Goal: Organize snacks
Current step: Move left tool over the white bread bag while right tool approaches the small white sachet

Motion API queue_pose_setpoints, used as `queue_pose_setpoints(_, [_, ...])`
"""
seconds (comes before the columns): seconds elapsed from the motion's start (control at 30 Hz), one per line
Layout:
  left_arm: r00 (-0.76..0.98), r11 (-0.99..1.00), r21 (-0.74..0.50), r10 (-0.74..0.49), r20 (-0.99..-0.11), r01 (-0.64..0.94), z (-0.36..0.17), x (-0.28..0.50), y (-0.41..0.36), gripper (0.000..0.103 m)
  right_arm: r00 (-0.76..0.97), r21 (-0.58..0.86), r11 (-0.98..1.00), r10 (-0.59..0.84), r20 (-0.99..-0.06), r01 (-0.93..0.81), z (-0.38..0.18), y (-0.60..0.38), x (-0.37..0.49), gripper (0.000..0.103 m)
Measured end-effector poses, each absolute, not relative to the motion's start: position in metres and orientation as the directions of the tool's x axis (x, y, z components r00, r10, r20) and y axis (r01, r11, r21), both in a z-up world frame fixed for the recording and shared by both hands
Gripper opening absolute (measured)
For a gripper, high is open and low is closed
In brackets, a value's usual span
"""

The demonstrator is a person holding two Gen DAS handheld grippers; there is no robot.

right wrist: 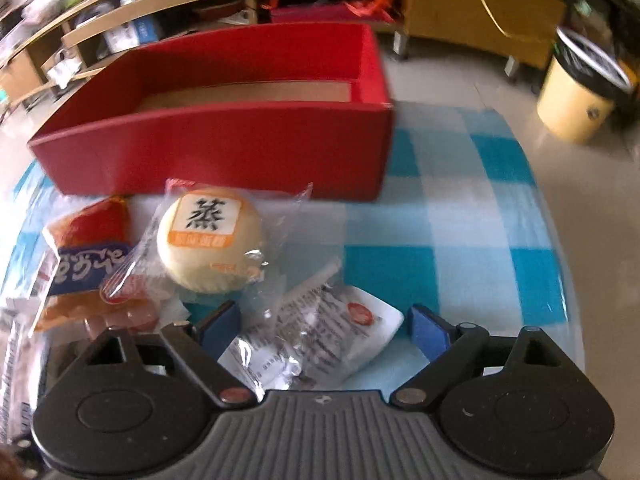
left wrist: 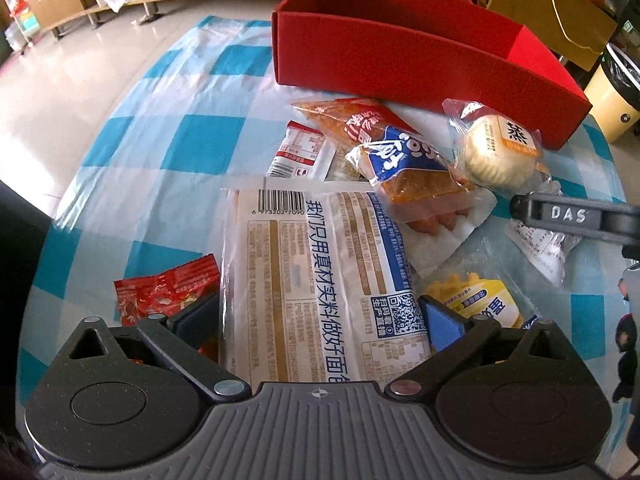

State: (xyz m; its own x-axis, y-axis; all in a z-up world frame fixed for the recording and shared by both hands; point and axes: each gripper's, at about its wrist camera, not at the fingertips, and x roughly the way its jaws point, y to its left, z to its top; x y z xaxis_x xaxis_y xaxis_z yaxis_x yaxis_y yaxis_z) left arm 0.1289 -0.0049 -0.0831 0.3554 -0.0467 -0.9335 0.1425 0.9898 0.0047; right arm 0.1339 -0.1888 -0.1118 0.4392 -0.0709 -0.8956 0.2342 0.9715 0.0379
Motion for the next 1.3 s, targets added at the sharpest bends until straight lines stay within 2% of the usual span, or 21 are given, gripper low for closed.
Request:
queue_pose_setpoints(0.17, [0.364,0.983,0.018,-0.05,-0.93,0.181,-0.081,0.125,-0.008,0.103,0.464,0.045,0.989,-0.025,-0.886,0.14,-0.108,-0.19,0.115,0.073])
queue_pose_setpoints(0.33, [0.355,0.976,0.015,-0.064,-0.933,0.215,-0.076,0.114,-0.01,0.099,0.438,0.124,0.984,0.056,-0.897,0.13,-0.098,-0.213,0.082,0.05])
queue_pose_setpoints(0.47, [0.374,0.97,0.054,-0.04,-0.927,0.238,-0.074,0.106,-0.013,0.097,0.4,0.093,0.99,0.043,-0.915,0.106,-0.094,-0.221,0.063,0.05])
queue_pose_setpoints(0.63, [0.37,0.967,0.049,-0.048,-0.928,0.251,-0.073,0.105,-0.01,0.097,0.322,0.106,0.994,0.094,-0.942,0.019,-0.084,-0.224,0.038,0.05])
queue_pose_setpoints(0.67, [0.366,0.968,0.045,-0.051,-0.929,0.248,-0.074,0.107,-0.01,0.097,0.319,0.091,0.995,0.074,-0.945,0.039,-0.085,-0.227,0.035,0.05])
queue_pose_setpoints(0.73, [0.355,0.973,0.027,-0.059,-0.933,0.23,-0.075,0.11,-0.008,0.097,0.312,0.112,0.983,0.062,-0.948,0.145,-0.09,-0.239,0.034,0.056])
queue_pose_setpoints(0.8, [0.346,0.976,0.011,-0.067,-0.936,0.217,-0.074,0.113,-0.007,0.097,0.299,0.215,0.93,0.123,-0.946,0.298,-0.097,-0.254,0.033,0.056])
queue_pose_setpoints(0.87, [0.341,0.977,0.001,-0.073,-0.937,0.213,-0.074,0.115,-0.006,0.097,0.324,0.32,0.87,0.201,-0.924,0.374,-0.097,-0.262,0.03,0.057])
queue_pose_setpoints(1.0, [0.331,0.977,-0.005,-0.078,-0.94,0.214,-0.076,0.115,-0.006,0.098,0.345,0.39,0.814,0.25,-0.904,0.43,-0.1,-0.26,0.02,0.058])
queue_pose_setpoints(1.13, [0.328,0.977,-0.014,-0.085,-0.941,0.213,-0.075,0.116,-0.005,0.098,0.365,0.381,0.815,0.227,-0.903,0.436,-0.095,-0.26,0.026,0.059])
queue_pose_setpoints(1.23, [0.325,0.978,-0.014,-0.083,-0.942,0.21,-0.077,0.116,-0.005,0.099,0.366,0.417,0.797,0.265,-0.892,0.437,-0.097,-0.263,0.031,0.059])
queue_pose_setpoints(1.3, [0.326,0.978,-0.012,-0.081,-0.942,0.208,-0.077,0.116,-0.005,0.099,0.346,0.391,0.82,0.254,-0.903,0.418,-0.103,-0.257,0.041,0.062])
